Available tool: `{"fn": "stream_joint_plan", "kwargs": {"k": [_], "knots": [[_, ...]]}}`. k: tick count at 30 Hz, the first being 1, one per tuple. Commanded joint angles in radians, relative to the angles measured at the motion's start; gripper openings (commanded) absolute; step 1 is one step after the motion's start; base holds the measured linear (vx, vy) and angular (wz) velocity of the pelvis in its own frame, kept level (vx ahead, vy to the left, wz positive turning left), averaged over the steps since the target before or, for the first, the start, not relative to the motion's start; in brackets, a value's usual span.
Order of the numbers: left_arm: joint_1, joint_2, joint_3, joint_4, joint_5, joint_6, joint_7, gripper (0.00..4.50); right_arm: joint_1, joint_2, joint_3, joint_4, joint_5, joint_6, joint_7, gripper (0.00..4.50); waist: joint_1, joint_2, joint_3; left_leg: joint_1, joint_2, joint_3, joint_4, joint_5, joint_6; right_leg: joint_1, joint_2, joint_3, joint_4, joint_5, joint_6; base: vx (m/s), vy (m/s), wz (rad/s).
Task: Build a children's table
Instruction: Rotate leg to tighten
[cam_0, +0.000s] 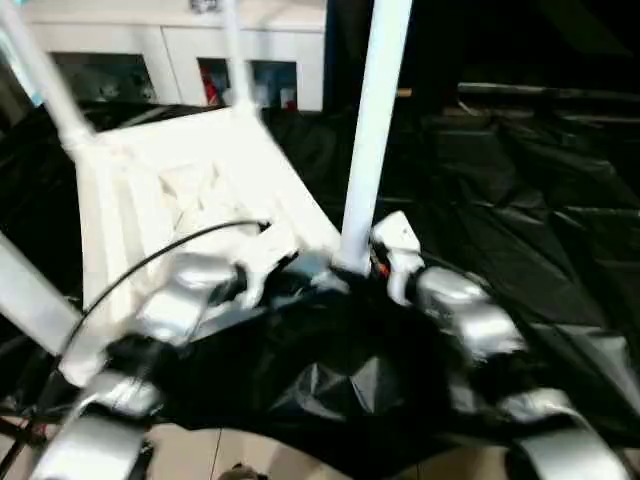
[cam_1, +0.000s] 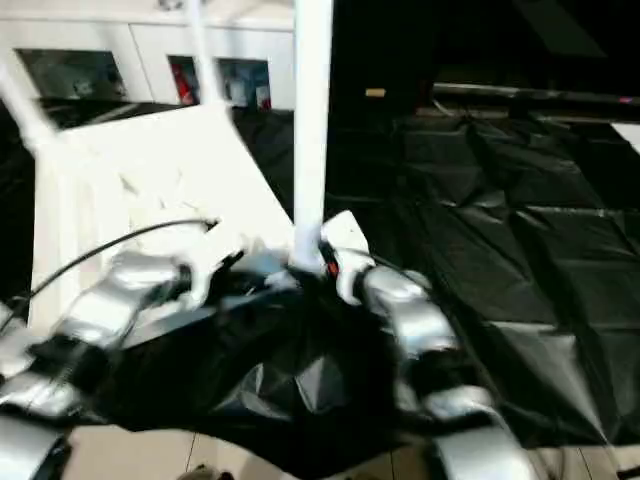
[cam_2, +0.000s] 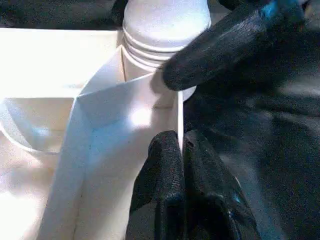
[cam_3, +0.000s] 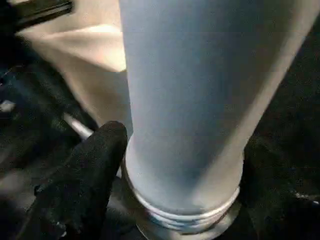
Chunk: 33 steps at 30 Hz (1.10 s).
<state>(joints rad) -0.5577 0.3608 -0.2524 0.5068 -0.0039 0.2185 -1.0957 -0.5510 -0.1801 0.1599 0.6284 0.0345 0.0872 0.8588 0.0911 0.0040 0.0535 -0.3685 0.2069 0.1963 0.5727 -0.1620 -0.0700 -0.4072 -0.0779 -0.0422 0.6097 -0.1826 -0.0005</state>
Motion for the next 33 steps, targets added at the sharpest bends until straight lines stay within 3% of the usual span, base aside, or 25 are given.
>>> {"fn": "stream_joint_plan", "kwargs": {"k": [1,7,11,13,21,23,25,28,32,33], "knots": [[0.010,-0.003,-0.038,-0.054,-0.047,-0.045,-0.093,0.00,0.010,-0.022,0.068,-0.050,0.012,0.015,0.153,3.58,0.002,0.000,-0.065,0.014,0.023,-0.009,-0.061,-0.246,0.023,0.045,-0.051,0.034,-0.067,-0.147,-0.229,0.000,0.000,0.00],[0.039,0.057,-0.045,-0.085,-0.051,-0.065,-0.182,0.00,0.014,-0.084,0.085,-0.066,0.032,0.016,0.266,3.58,0.008,-0.003,-0.063,0.015,0.026,-0.009,-0.063,-0.273,0.016,0.043,-0.053,0.035,-0.070,-0.208,-0.219,0.000,0.000,0.00],[0.056,0.085,-0.047,-0.111,-0.064,-0.061,-0.227,0.00,0.016,-0.101,0.086,-0.082,0.047,0.034,0.311,3.58,0.012,-0.001,-0.065,0.016,0.026,-0.009,-0.063,-0.260,0.016,0.042,-0.053,0.035,-0.067,-0.193,-0.224,0.000,0.000,0.00],[0.065,0.094,-0.049,-0.125,-0.072,-0.059,-0.245,0.00,0.021,-0.100,0.085,-0.094,0.056,0.053,0.331,3.23,0.012,0.000,-0.065,0.016,0.026,-0.009,-0.062,-0.255,0.017,0.042,-0.052,0.034,-0.065,-0.180,-0.230,0.000,0.000,0.00],[0.063,0.088,-0.045,-0.122,-0.071,-0.049,-0.228,0.00,0.045,-0.081,0.093,-0.115,0.069,0.065,0.326,2.79,0.017,0.001,-0.066,0.017,0.025,-0.009,-0.062,-0.256,0.009,0.042,-0.053,0.034,-0.066,-0.183,-0.227,0.000,0.000,0.00],[0.034,0.047,-0.020,-0.083,-0.059,-0.031,-0.136,0.00,0.041,-0.033,0.062,-0.087,0.070,0.066,0.224,2.74,0.015,0.001,-0.064,0.017,0.025,-0.009,-0.063,-0.262,0.002,0.040,-0.053,0.035,-0.066,-0.188,-0.227,0.000,0.000,0.00],[0.022,0.031,-0.010,-0.068,-0.055,-0.020,-0.100,0.00,0.036,-0.012,0.049,-0.071,0.064,0.063,0.174,2.72,0.012,0.000,-0.062,0.016,0.022,-0.011,-0.066,-0.285,-0.010,0.041,-0.054,0.035,-0.072,-0.241,-0.213,0.000,0.000,0.00],[-0.036,-0.035,0.015,-0.013,-0.021,0.035,0.048,0.00,0.004,0.080,-0.015,0.013,0.049,0.072,-0.058,2.71,0.000,0.000,-0.059,0.021,0.019,-0.016,-0.069,-0.319,-0.032,0.035,-0.058,0.036,-0.082,-0.336,-0.186,0.000,0.000,0.00],[-0.104,-0.114,0.047,0.060,-0.001,0.082,0.210,0.00,-0.034,0.177,-0.086,0.095,0.050,0.089,-0.309,2.71,-0.012,-0.001,-0.060,0.015,0.016,-0.017,-0.069,-0.307,-0.039,0.038,-0.058,0.035,-0.084,-0.348,-0.170,0.000,0.000,0.00],[-0.113,-0.125,0.051,0.072,0.001,0.083,0.234,0.00,-0.039,0.188,-0.092,0.106,0.047,0.089,-0.342,2.71,-0.011,0.000,-0.064,0.018,0.015,-0.018,-0.068,-0.296,-0.038,0.038,-0.058,0.034,-0.085,-0.336,-0.169,0.000,0.000,0.00]]}}
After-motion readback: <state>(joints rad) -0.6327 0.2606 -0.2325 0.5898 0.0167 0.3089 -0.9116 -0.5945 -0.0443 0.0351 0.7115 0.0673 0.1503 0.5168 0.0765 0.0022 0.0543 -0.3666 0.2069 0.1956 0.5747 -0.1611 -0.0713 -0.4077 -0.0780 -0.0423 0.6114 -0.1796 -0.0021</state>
